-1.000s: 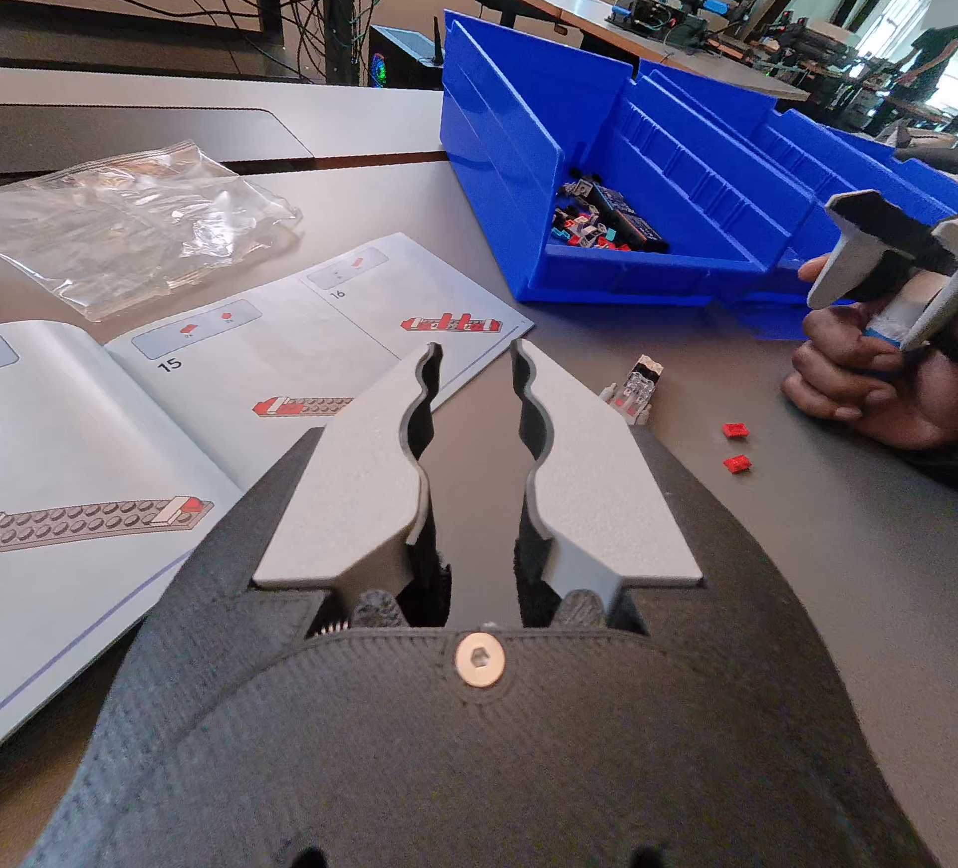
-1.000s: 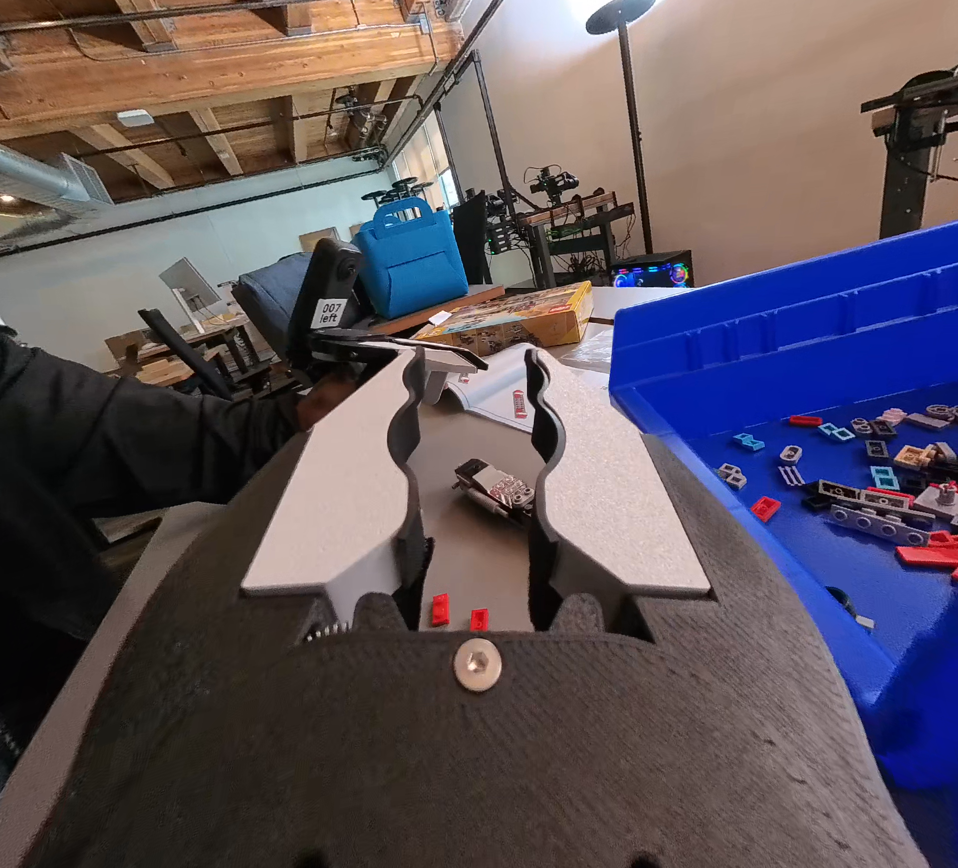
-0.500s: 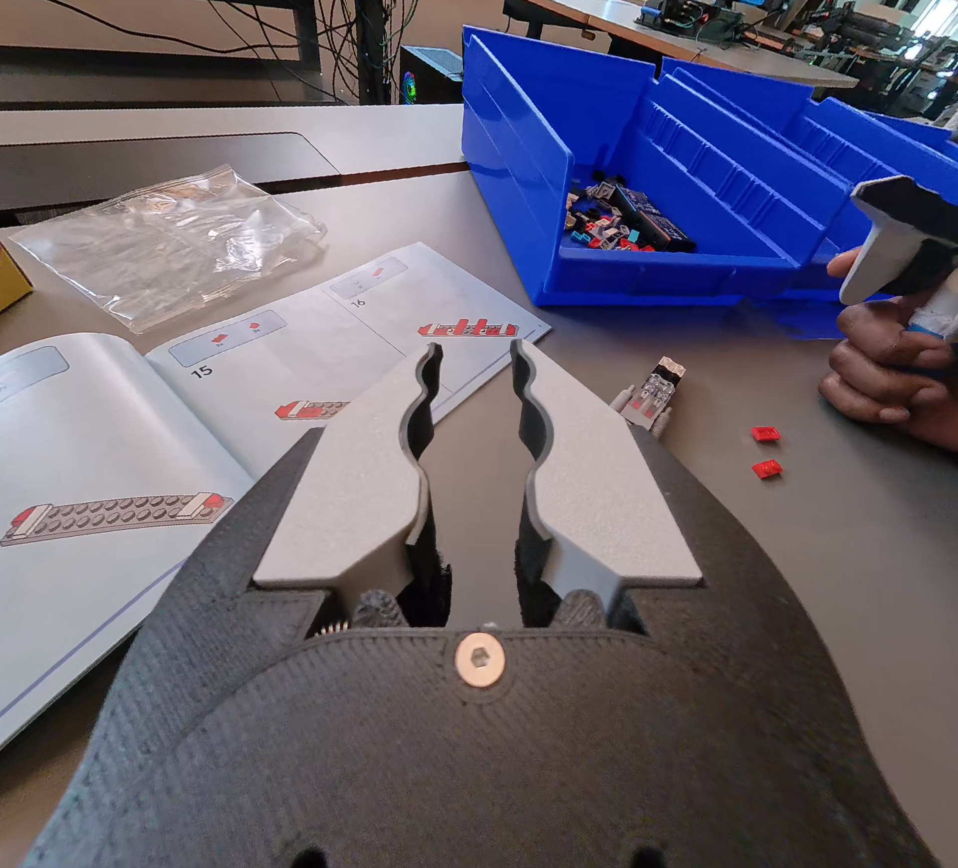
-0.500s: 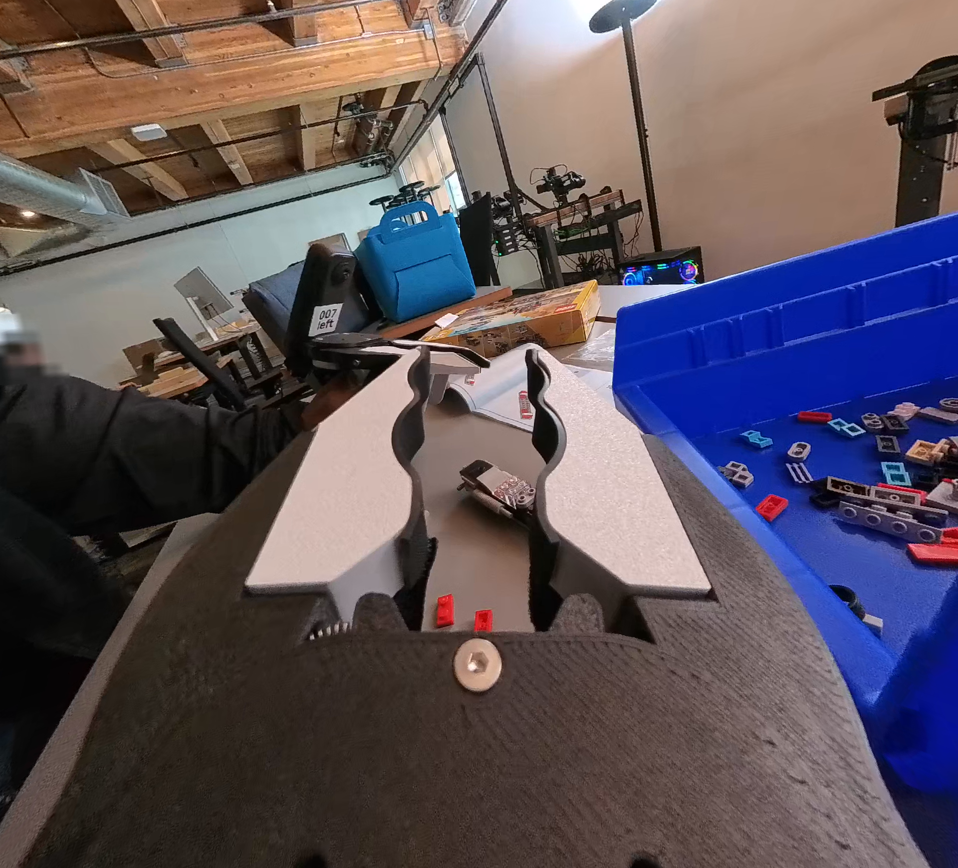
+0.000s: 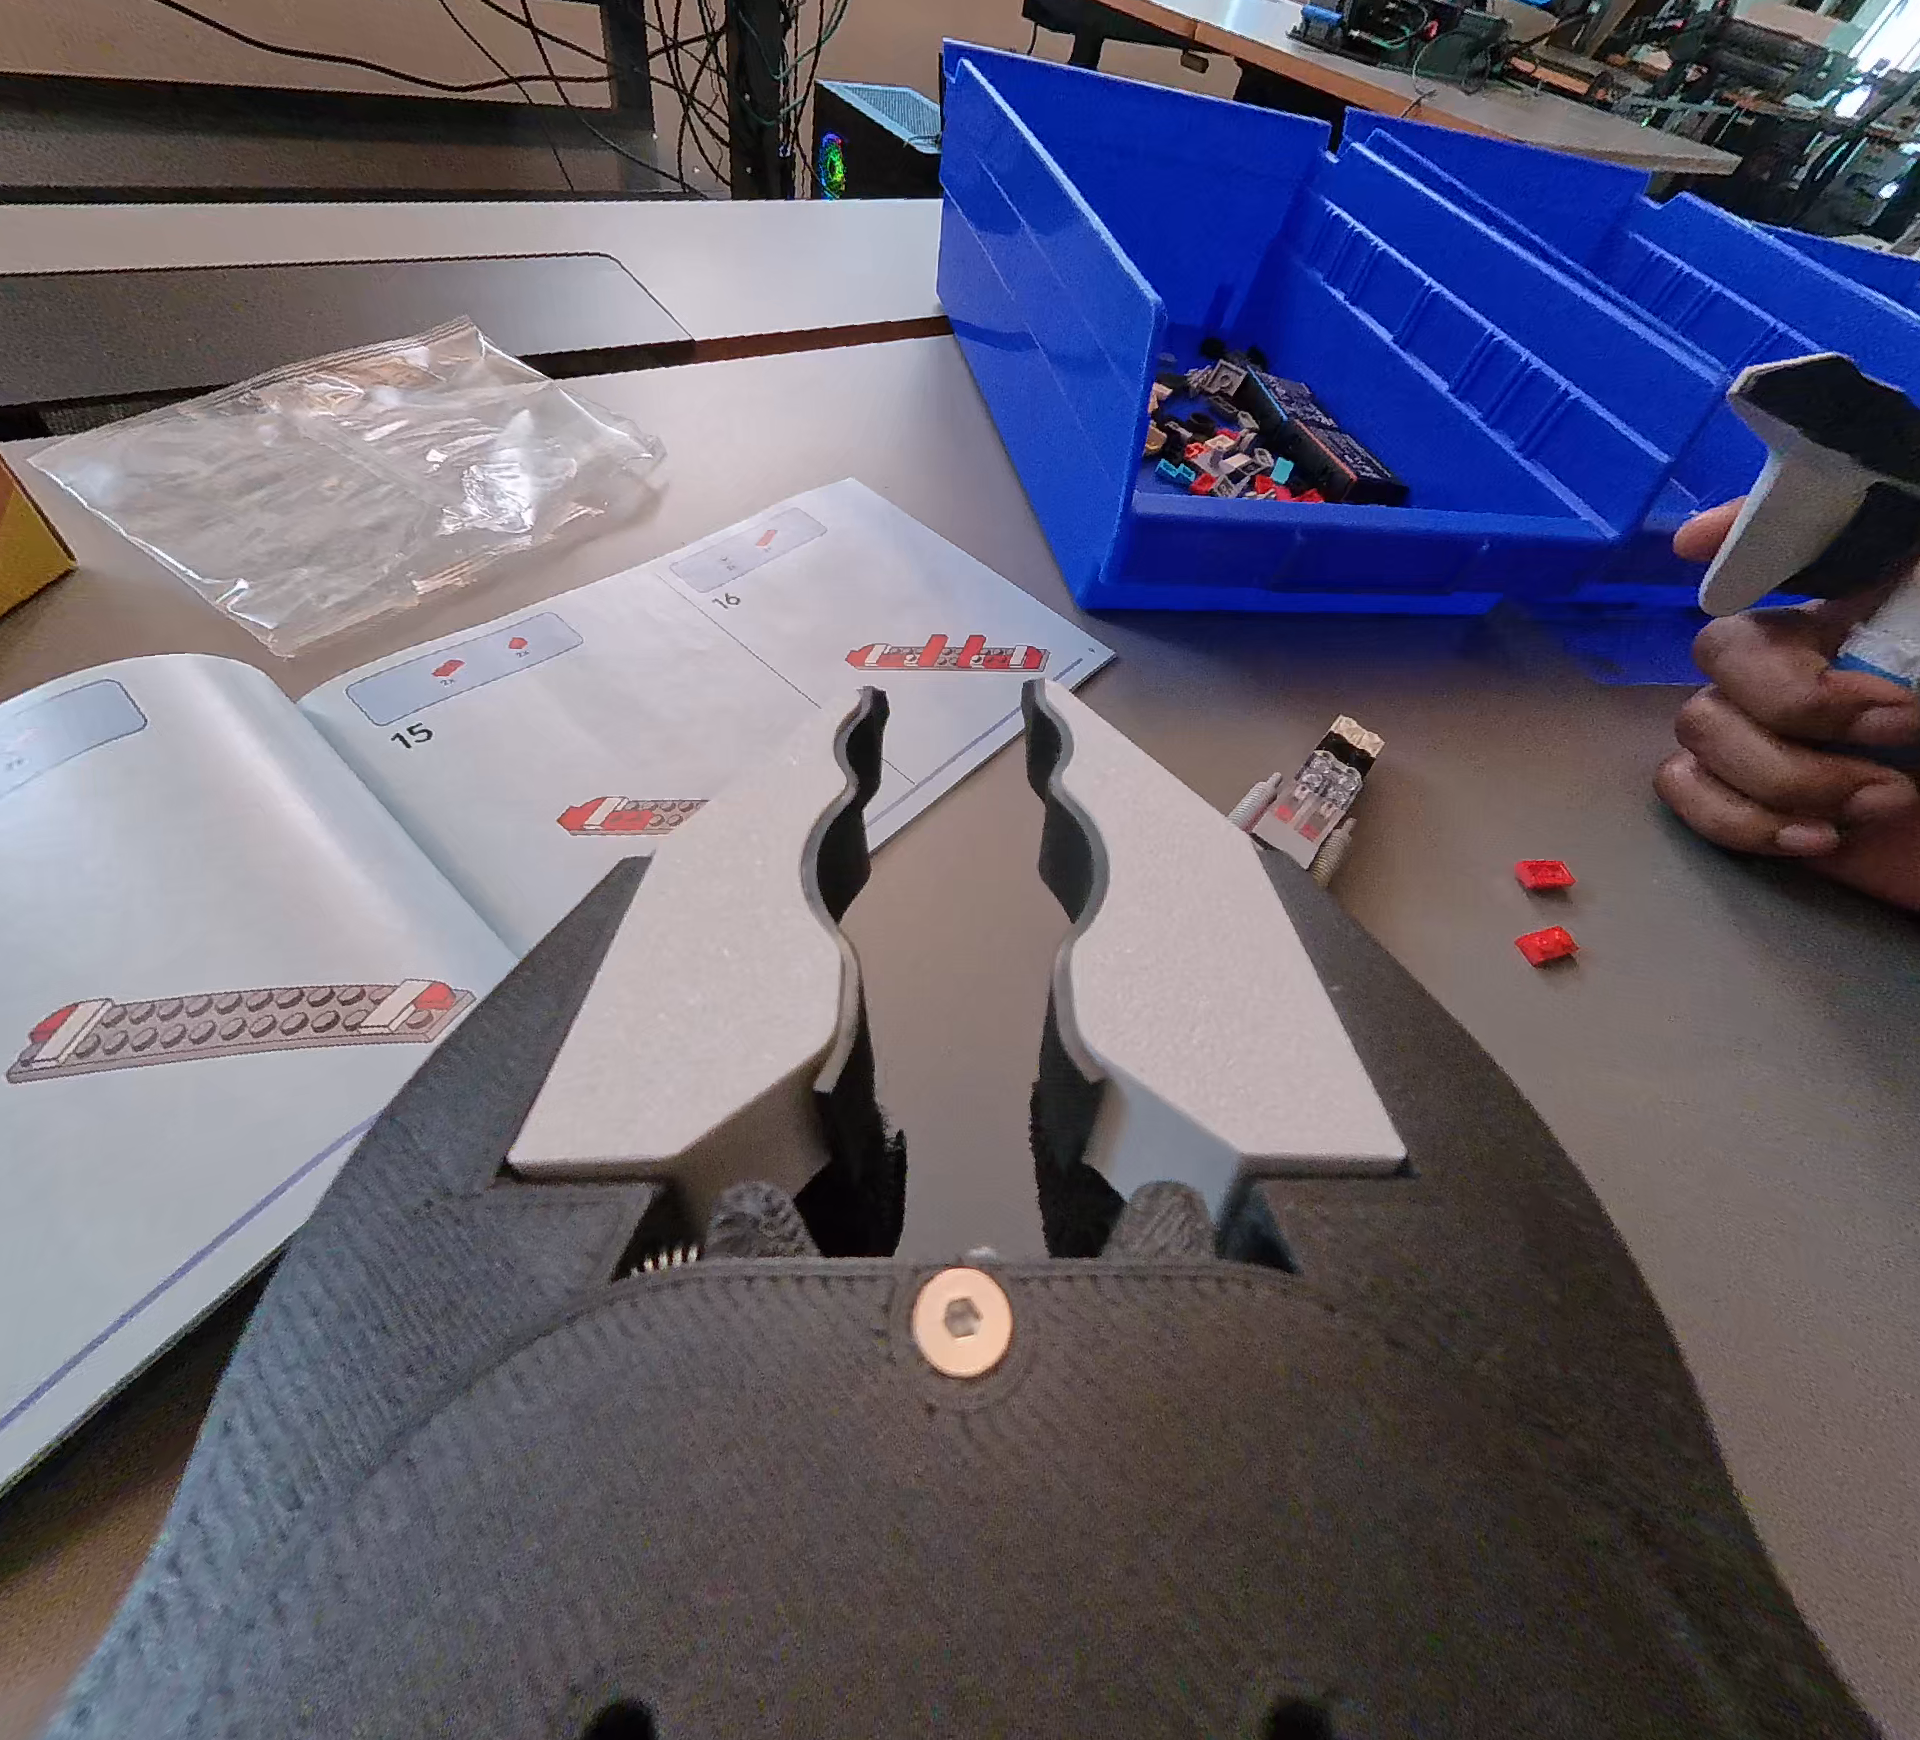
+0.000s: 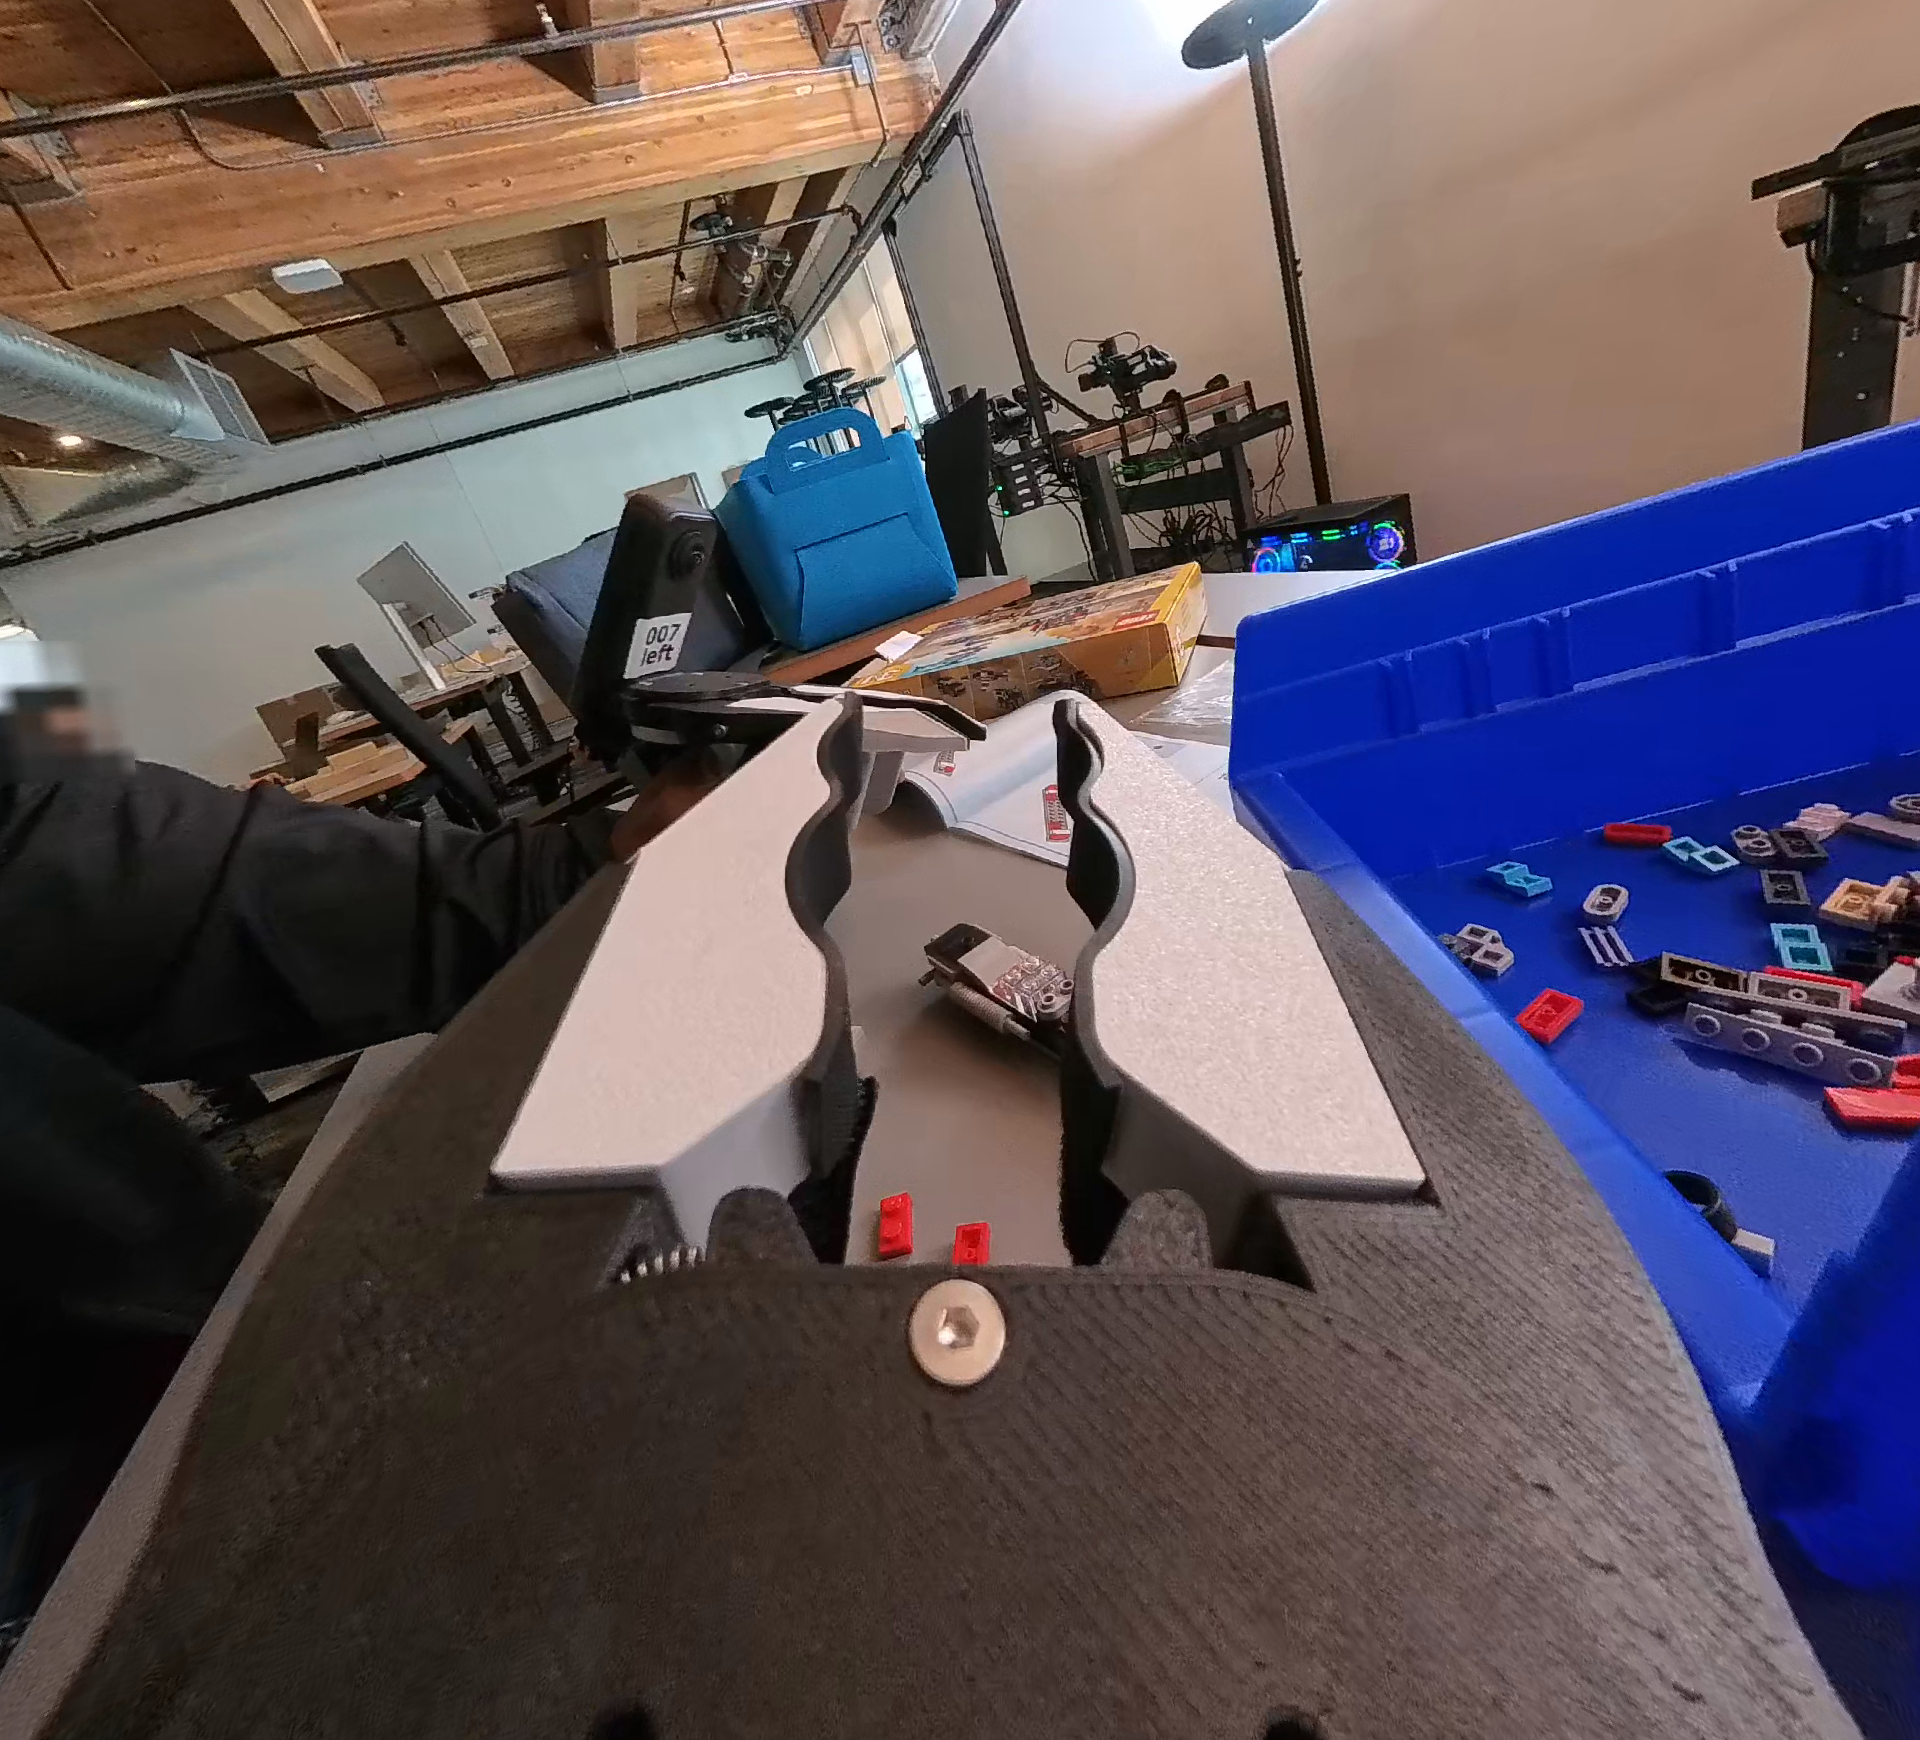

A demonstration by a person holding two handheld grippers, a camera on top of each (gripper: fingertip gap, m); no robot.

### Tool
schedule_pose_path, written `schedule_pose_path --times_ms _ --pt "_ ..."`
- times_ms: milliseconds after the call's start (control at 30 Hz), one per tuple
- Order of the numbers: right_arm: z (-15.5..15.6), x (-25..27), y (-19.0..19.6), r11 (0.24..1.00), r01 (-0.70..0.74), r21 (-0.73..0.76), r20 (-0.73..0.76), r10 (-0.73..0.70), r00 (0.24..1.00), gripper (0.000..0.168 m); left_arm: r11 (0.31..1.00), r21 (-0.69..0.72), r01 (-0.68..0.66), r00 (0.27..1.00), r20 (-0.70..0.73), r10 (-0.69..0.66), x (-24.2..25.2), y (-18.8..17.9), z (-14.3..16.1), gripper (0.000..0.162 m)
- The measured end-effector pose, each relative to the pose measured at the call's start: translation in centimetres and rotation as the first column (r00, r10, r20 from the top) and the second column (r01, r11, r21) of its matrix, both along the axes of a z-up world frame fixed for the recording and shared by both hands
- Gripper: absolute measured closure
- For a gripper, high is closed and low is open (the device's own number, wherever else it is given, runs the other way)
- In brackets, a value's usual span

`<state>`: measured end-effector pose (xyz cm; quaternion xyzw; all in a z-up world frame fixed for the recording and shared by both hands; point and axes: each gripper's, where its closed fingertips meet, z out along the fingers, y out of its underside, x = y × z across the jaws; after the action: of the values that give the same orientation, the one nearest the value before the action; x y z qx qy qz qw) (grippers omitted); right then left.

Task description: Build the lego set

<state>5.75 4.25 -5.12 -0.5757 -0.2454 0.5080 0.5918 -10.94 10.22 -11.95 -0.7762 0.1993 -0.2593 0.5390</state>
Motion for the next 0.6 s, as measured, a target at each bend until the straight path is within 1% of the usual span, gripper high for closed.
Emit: schedule_pose_path --times_ms 600 --pt "-0.14 0.01 0.22 1.000 -0.014 -0.026 -0.009 0.014 1.000 0.130 1.000 -0.013 -0.022 1.000 0.007 0.022 -0.33 0.26 -0.10 0.134"
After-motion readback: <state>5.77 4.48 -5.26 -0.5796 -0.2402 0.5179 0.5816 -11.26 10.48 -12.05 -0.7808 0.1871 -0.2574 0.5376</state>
